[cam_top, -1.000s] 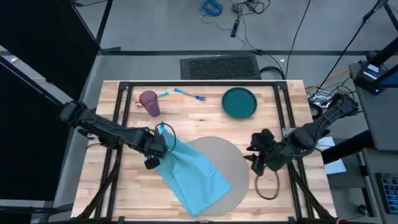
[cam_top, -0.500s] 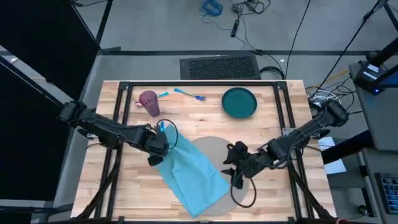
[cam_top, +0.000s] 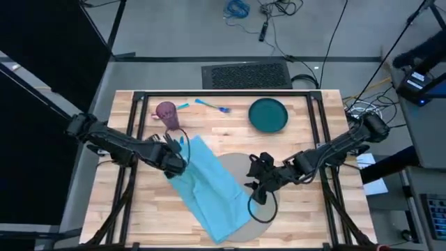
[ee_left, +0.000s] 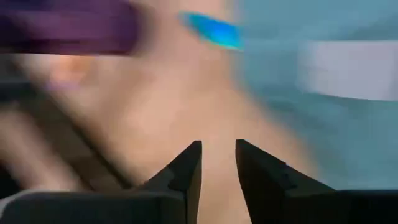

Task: Set table place
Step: Fold the blue napkin

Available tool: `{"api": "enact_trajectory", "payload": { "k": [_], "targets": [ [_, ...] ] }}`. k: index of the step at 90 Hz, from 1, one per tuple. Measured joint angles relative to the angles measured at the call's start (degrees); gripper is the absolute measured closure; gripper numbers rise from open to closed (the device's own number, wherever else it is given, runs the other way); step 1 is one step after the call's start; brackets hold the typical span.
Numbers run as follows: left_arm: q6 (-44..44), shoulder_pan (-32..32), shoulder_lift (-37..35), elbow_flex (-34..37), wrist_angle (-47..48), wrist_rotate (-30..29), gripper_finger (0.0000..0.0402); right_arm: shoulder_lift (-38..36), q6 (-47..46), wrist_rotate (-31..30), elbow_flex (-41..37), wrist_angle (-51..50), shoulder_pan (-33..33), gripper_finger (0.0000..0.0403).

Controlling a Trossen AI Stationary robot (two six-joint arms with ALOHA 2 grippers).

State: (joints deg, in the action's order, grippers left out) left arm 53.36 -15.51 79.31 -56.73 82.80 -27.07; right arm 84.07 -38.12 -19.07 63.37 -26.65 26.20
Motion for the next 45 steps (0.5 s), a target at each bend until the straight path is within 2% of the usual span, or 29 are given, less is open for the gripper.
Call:
{"api": "enact_trajectory", "payload": {
  "k": [6, 13, 19, 32, 38, 45],
  "targets": [
    [2.1, -0.3, -0.3, -2.6, 3.2, -4.2, 0.0318, 0.1, 1.3, 0.0, 0.0, 0.3, 0.0, 0.0236],
    [2.7, -1.3, -1.7, -3.9, -2.0, -6.2, 0.0317, 0.4, 1.1, -0.3, 0.0, 0.4, -0.1, 0.0236],
    [-1.3, -1.8, -2.2, -3.7, -13.2, -4.0, 0.0317, 0.9, -0.1, 0.1, 0.0, 0.9, -0.4, 0.0236],
    [-12.5, -5.1, -0.9, -2.6, -42.2, 8.6, 0.0317, 3.5, -1.2, 2.7, 0.0, 0.3, 0.9, 0.0236],
    [-14.8, -7.7, 0.3, -2.8, -54.1, 10.1, 0.0317, 5.0, -2.2, 3.1, 0.0, 0.0, 2.1, 0.0236],
    [-16.4, -10.4, 2.6, -2.7, -61.8, 10.4, 0.0317, 7.2, -3.9, 3.2, 0.0, 0.0, 3.3, 0.0236]
  ]
}}
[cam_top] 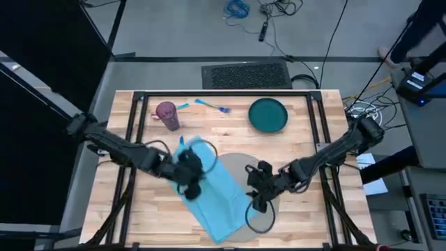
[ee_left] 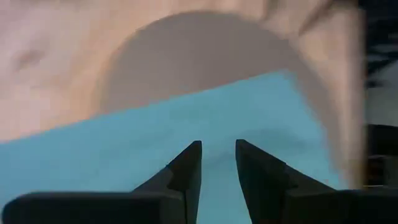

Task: Set table place
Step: Fold the blue napkin

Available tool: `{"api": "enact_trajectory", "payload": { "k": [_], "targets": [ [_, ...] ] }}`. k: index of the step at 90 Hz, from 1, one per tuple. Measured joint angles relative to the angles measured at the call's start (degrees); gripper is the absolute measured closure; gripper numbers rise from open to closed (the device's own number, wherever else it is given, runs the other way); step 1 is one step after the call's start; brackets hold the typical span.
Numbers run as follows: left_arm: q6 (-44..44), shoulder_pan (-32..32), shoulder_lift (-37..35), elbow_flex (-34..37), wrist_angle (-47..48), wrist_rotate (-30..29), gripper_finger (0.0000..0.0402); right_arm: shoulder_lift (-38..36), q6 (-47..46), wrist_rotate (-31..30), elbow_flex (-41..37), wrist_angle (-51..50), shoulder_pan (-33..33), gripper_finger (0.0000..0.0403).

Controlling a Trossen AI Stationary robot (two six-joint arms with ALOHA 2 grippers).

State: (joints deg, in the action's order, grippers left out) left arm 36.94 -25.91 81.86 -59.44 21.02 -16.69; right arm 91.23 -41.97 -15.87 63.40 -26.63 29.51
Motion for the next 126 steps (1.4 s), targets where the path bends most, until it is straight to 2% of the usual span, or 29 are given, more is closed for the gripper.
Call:
{"api": "enact_trajectory", "payload": {
  "k": [17, 29, 37, 53, 84, 102, 126],
  "targets": [
    [3.3, -3.6, 10.0, 0.1, -7.4, 0.0, 0.0317, 6.3, -3.3, -0.2, 0.0, 0.2, 1.6, 0.0236],
    [4.6, -5.0, 18.6, -0.3, -10.9, 2.2, 0.0317, 9.9, -3.9, -0.2, 0.0, -0.1, 1.7, 0.0236],
    [4.9, -6.5, 21.3, -0.9, -13.3, 2.1, 0.0317, 10.8, -4.2, -0.2, 0.0, -0.3, 1.7, 0.0236],
    [5.8, -10.2, 23.4, -2.4, -17.9, 1.9, 0.0317, 11.1, -5.9, 0.0, 0.0, -3.4, 2.2, 0.0236],
    [6.1, -14.0, 26.9, -3.0, -20.4, -3.0, 0.0318, 13.9, -6.5, -1.6, 0.0, -3.3, 2.9, 0.0236],
    [7.1, -14.5, 28.5, -2.9, -19.6, -3.9, 0.0318, 16.8, -5.4, -3.4, 0.0, -1.8, 3.9, 0.0236],
    [7.7, -14.8, 28.4, -2.9, -19.6, -3.9, 0.0318, 15.7, -6.8, -3.4, 0.0, -0.4, 4.6, 0.0236]
  ]
}}
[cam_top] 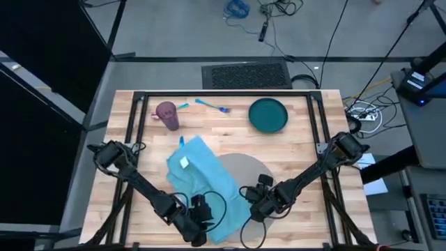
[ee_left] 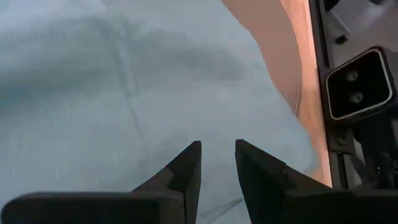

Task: Set table place
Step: Fold the blue napkin

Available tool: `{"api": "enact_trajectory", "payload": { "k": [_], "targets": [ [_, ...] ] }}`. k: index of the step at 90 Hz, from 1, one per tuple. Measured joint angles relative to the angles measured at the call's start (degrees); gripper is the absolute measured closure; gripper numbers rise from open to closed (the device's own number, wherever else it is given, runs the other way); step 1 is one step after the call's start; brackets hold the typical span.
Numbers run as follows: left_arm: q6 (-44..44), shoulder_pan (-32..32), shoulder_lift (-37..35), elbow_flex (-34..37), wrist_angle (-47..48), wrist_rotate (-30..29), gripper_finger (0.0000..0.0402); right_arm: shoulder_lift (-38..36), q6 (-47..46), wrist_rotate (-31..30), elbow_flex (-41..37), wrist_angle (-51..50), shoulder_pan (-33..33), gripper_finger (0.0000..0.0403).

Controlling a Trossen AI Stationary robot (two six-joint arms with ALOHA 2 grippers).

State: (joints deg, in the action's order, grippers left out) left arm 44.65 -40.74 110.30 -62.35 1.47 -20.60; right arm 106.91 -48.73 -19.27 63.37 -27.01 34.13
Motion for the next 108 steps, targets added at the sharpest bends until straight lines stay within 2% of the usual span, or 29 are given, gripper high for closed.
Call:
{"api": "enact_trajectory", "payload": {
  "k": [12, 45, 65, 76, 92, 108],
  "targets": [
    [0.0, 0.0, 0.0, 0.0, 0.1, -0.6, 0.0318, 0.3, -0.1, 1.8, 0.0, 1.3, 0.5, 0.0236],
    [-0.4, 0.1, 0.0, 0.0, 0.9, -1.2, 0.0318, 0.4, 1.1, 1.0, 0.0, -0.2, -0.3, 0.0236],
    [-1.0, 0.0, 0.0, -0.9, 0.6, -1.1, 0.0318, 0.4, -5.0, 4.0, 0.3, -3.3, 1.7, 0.0236],
    [-3.0, 0.0, 0.0, -1.7, 0.5, -1.1, 0.0318, 0.4, -10.8, 6.4, 2.7, -7.3, 3.1, 0.0236],
    [-3.6, 0.6, 0.0, -1.8, 1.4, -1.0, 0.0318, 0.4, -14.1, 3.1, 9.5, -15.4, 4.2, 0.0236],
    [-3.2, 0.6, 0.0, -1.8, 2.1, -1.0, 0.0318, 0.4, -16.0, 6.0, 12.1, -13.1, 6.1, 0.0236]
  ]
}}
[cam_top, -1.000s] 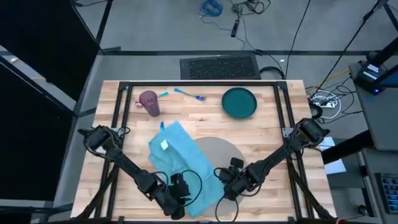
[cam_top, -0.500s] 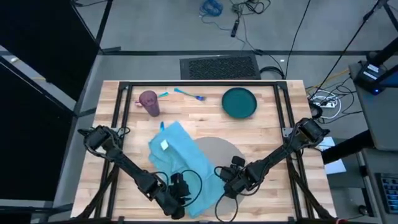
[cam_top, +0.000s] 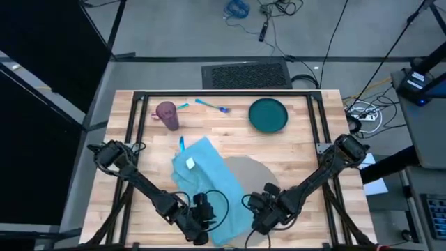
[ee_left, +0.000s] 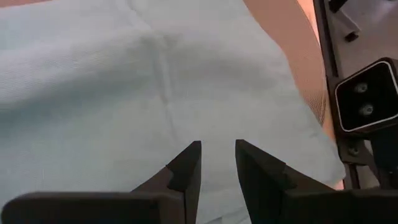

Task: Set table place
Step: Fold the blue napkin

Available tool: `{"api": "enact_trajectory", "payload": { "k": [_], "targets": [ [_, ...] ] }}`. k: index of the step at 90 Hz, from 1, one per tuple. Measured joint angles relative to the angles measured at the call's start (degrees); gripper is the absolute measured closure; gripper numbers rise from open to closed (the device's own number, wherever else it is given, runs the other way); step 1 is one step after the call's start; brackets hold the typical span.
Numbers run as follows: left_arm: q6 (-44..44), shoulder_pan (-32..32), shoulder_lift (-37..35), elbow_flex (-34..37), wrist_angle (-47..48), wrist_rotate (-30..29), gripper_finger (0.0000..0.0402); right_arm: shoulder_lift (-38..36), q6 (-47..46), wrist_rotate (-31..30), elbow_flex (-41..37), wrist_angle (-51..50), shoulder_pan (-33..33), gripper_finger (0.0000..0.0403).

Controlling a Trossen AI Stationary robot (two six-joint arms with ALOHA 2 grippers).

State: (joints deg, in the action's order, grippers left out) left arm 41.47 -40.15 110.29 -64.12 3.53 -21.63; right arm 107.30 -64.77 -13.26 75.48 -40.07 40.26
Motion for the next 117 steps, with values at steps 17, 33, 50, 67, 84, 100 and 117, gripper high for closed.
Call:
{"api": "enact_trajectory", "payload": {
  "k": [17, 33, 50, 67, 84, 100, 117],
  "targets": [
    [-0.4, 0.0, 0.0, 0.0, 0.1, -0.1, 0.0318, 1.5, -7.5, 0.4, 0.0, -0.8, 2.1, 0.0236],
    [-1.4, 0.0, 0.0, 0.0, 0.0, -0.1, 0.0318, 3.2, -10.7, 0.2, 0.0, -1.2, 2.2, 0.0236],
    [-1.4, -0.4, 0.0, 0.0, 0.0, -0.3, 0.0318, 4.5, -13.8, 1.7, -0.1, -1.4, 2.2, 0.0236],
    [-1.6, -0.5, 0.0, 0.0, 0.0, -0.3, 0.0318, 4.6, -15.8, 2.8, -0.1, -0.5, 2.3, 0.0236],
    [-1.9, -0.6, 0.0, 0.0, 0.0, -0.3, 0.0318, 4.6, -17.6, 3.0, -0.1, -0.3, 2.6, 0.0236],
    [-1.9, -0.9, 0.0, 0.0, 0.0, -0.3, 0.0318, 4.6, -19.1, 3.1, -0.1, 1.1, 2.6, 0.0236],
    [-1.9, -1.2, 0.0, 0.0, 0.0, -0.3, 0.0318, 5.7, -20.1, 3.1, -0.1, 1.4, 2.6, 0.0236]
  ]
}}
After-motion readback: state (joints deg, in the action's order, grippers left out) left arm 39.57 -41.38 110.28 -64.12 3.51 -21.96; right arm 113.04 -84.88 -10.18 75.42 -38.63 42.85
